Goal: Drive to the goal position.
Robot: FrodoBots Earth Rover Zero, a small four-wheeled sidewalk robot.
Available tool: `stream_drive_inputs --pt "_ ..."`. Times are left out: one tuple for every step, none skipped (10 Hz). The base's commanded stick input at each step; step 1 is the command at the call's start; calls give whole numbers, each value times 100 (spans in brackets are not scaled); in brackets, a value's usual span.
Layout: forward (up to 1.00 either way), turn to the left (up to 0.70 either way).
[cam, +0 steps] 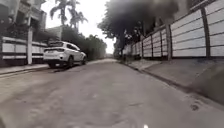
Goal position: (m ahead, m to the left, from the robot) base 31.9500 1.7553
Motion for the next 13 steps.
stream_drive_inputs --pt "85 0" --pt "85 0" --pt "85 0" --pt "85 0" --pt "85 0" --pt "85 0" --pt "85 0" --pt "85 0" --pt "85 0" --pt "85 0" --pt "85 6" --pt "85 13" --pt "85 -33"
